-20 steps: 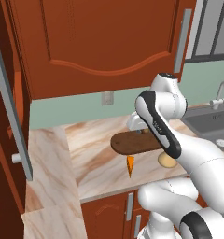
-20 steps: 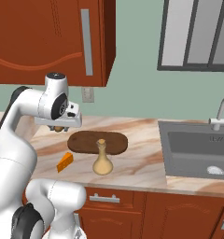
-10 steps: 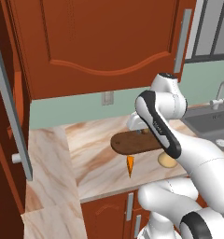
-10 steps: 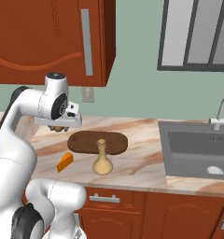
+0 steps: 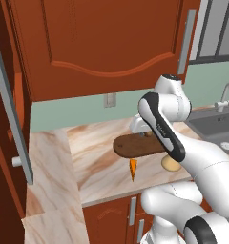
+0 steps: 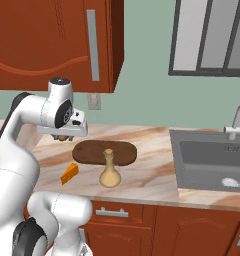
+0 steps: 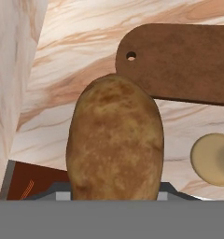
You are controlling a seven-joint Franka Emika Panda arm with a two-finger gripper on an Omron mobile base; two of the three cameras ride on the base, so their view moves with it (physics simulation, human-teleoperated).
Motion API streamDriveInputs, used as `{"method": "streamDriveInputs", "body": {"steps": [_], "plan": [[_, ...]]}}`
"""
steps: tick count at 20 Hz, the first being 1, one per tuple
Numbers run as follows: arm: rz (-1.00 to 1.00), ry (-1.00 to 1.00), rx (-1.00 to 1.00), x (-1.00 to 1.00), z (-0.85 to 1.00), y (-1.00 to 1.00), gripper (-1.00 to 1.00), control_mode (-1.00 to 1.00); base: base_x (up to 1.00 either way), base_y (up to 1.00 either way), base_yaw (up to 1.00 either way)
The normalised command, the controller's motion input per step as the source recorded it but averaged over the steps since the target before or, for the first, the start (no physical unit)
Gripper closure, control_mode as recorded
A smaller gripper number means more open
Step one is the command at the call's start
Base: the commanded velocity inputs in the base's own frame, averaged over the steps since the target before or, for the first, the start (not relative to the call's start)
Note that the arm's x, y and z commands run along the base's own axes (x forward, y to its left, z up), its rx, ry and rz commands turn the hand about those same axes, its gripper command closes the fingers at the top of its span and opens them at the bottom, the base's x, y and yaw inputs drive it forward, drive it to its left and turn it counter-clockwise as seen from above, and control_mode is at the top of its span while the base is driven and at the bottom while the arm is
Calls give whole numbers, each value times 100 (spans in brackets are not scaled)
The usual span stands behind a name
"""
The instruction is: Retrieve the reheated potato from the microwave, then place the potato, cheese, and condiment on the cutting board.
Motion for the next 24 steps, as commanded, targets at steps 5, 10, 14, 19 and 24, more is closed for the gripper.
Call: {"method": "streamDriveInputs", "body": {"steps": [5,10,14,19,24], "plan": [[0,0,0,0,0,0,100,-100,0,0,0],[0,0,-1,1,-3,2,100,-100,0,0,0],[-4,0,-1,4,-12,14,100,-100,0,0,0],[-15,-7,-1,9,-12,21,100,-100,0,0,0],[-26,-17,-2,9,-18,19,100,-100,0,0,0]]}}
